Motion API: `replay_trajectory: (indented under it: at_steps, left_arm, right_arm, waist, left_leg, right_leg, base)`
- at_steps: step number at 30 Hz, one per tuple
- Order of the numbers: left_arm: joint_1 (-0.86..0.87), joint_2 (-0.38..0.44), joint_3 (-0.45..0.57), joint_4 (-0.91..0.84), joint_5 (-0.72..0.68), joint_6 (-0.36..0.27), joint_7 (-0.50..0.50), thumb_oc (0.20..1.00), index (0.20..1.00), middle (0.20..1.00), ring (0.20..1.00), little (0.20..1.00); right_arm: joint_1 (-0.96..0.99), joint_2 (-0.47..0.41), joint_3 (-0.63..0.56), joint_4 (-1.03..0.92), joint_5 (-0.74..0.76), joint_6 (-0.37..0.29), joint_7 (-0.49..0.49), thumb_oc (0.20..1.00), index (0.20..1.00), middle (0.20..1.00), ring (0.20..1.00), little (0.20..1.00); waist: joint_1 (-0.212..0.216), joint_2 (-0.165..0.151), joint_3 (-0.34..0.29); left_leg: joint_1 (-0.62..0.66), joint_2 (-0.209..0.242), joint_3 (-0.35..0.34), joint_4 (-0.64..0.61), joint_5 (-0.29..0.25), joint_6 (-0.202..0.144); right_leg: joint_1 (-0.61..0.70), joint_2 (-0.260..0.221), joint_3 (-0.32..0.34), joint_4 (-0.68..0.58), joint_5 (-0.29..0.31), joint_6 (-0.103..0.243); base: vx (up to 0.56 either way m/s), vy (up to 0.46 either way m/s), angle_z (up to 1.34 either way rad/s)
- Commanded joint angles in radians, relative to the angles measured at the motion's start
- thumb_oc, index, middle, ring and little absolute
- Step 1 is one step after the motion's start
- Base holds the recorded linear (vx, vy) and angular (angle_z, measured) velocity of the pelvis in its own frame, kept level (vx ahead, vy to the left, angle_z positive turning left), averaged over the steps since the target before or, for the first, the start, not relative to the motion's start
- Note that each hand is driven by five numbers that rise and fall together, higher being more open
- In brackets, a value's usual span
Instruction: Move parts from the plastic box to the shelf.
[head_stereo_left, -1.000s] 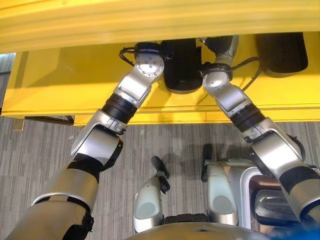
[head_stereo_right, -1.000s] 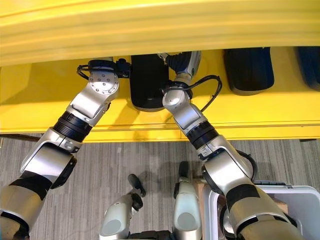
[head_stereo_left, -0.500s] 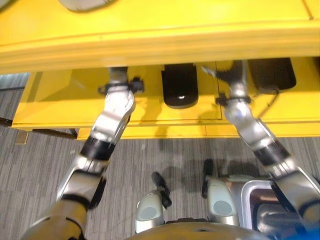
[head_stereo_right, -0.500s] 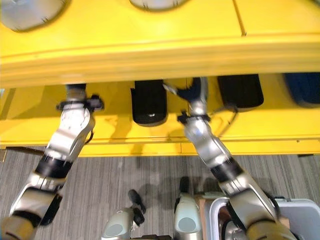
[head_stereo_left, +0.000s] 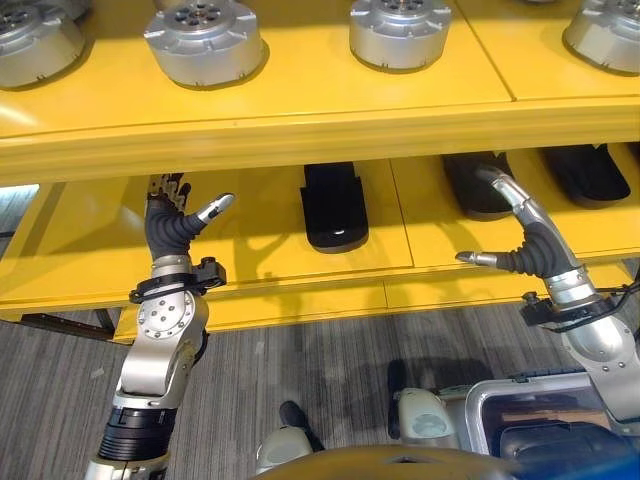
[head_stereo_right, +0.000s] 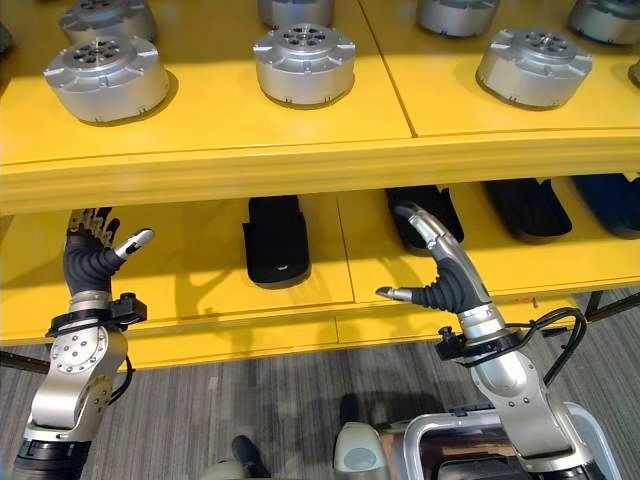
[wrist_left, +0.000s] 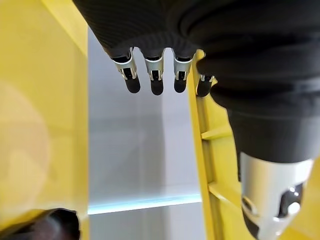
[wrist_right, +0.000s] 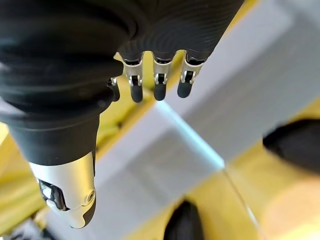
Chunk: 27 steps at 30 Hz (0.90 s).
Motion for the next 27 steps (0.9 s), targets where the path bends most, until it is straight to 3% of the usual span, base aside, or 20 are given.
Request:
replay_trajectory:
  at_steps: [1, 4, 6, 9, 13, 17, 20, 21, 27]
  left_arm:
    - [-0.011, 0.062, 0.037, -0.038, -0.051, -0.062, -0.036, 1.0, 1.0, 1.0, 1.0, 1.0]
    - [0.003, 0.08, 0.034, -0.038, -0.065, -0.072, -0.054, 1.0, 1.0, 1.0, 1.0, 1.0]
    - [-0.007, 0.087, 0.023, -0.034, -0.074, -0.076, -0.045, 1.0, 1.0, 1.0, 1.0, 1.0]
    - [-0.047, 0.098, -0.003, -0.029, -0.12, -0.068, -0.076, 1.0, 1.0, 1.0, 1.0, 1.0]
    - [-0.091, 0.123, -0.03, -0.037, -0.139, -0.051, -0.057, 1.0, 1.0, 1.0, 1.0, 1.0]
    - [-0.116, 0.12, -0.032, -0.037, -0.14, -0.055, -0.06, 1.0, 1.0, 1.0, 1.0, 1.0]
    - [-0.139, 0.11, -0.041, -0.042, -0.138, -0.058, -0.052, 1.0, 1.0, 1.0, 1.0, 1.0]
    - [-0.147, 0.111, -0.043, -0.049, -0.136, -0.061, -0.041, 1.0, 1.0, 1.0, 1.0, 1.0]
    - [-0.149, 0.127, -0.018, -0.06, -0.148, -0.058, -0.027, 1.0, 1.0, 1.0, 1.0, 1.0]
  right_arm:
    - [-0.046, -0.034, -0.004, -0.046, -0.006, -0.081, 0.07, 1.0, 1.0, 1.0, 1.0, 1.0]
    - [-0.071, -0.081, 0.035, -0.042, -0.053, -0.119, 0.132, 1.0, 1.0, 1.0, 1.0, 1.0]
    - [-0.11, -0.109, 0.08, -0.035, -0.048, -0.107, 0.165, 1.0, 1.0, 1.0, 1.0, 1.0]
    - [-0.24, -0.156, 0.228, 0.0, -0.046, 0.024, 0.352, 1.0, 1.0, 1.0, 1.0, 1.0]
    - [-0.394, -0.19, 0.36, -0.017, 0.017, 0.077, 0.361, 1.0, 1.0, 1.0, 1.0, 1.0]
    - [-0.469, -0.163, 0.411, -0.028, 0.038, 0.11, 0.395, 1.0, 1.0, 1.0, 1.0, 1.0]
    - [-0.52, -0.143, 0.463, -0.024, -0.025, 0.203, 0.418, 1.0, 1.0, 1.0, 1.0, 1.0]
    - [-0.536, -0.135, 0.481, -0.016, -0.026, 0.278, 0.399, 1.0, 1.0, 1.0, 1.0, 1.0]
    - [-0.555, -0.117, 0.509, 0.027, -0.083, 0.363, 0.392, 1.0, 1.0, 1.0, 1.0, 1.0]
  waist:
    - [0.008, -0.023, 0.008]
    - [0.027, -0.03, 0.017]
    - [0.043, -0.032, 0.027]
    - [0.085, -0.037, 0.05]
    - [0.117, -0.045, 0.073]
    - [0.13, -0.046, 0.088]
    - [0.145, -0.042, 0.111]
    - [0.151, -0.04, 0.124]
    - [0.16, -0.053, 0.16]
  left_leg:
    - [-0.019, 0.021, -0.063, 0.088, -0.079, -0.006]
    - [-0.028, 0.022, -0.065, 0.095, -0.083, -0.005]
    - [-0.038, 0.025, -0.073, 0.103, -0.08, -0.007]
    - [-0.053, 0.028, -0.087, 0.108, -0.077, -0.011]
    - [-0.073, 0.035, -0.098, 0.116, -0.067, -0.02]
    - [-0.091, 0.039, -0.103, 0.126, -0.066, -0.025]
    - [-0.113, 0.041, -0.111, 0.131, -0.061, -0.029]
    - [-0.128, 0.041, -0.114, 0.132, -0.057, -0.032]
    - [-0.159, 0.04, -0.116, 0.141, -0.058, -0.035]
  right_leg:
    - [0.046, -0.011, -0.015, 0.083, -0.144, 0.055]
    - [0.044, -0.015, -0.025, 0.079, -0.141, 0.057]
    - [0.044, -0.016, -0.029, 0.078, -0.14, 0.058]
    - [0.038, -0.017, -0.047, 0.082, -0.143, 0.058]
    - [0.03, -0.021, -0.068, 0.085, -0.14, 0.058]
    - [0.018, -0.02, -0.077, 0.093, -0.144, 0.056]
    - [0.0, -0.021, -0.084, 0.104, -0.148, 0.055]
    - [-0.013, -0.019, -0.087, 0.112, -0.151, 0.055]
    - [-0.041, -0.01, -0.089, 0.12, -0.154, 0.055]
  base:
    - [-0.06, -0.027, 0.0]
    - [-0.06, -0.047, 0.01]
    - [-0.04, -0.055, 0.03]
    - [-0.07, -0.088, 0.16]
    - [-0.04, -0.058, 0.15]
    - [-0.03, -0.032, 0.11]
    - [-0.07, 0.003, 0.08]
    - [-0.07, 0.007, 0.18]
    - [-0.06, -0.014, 0.06]
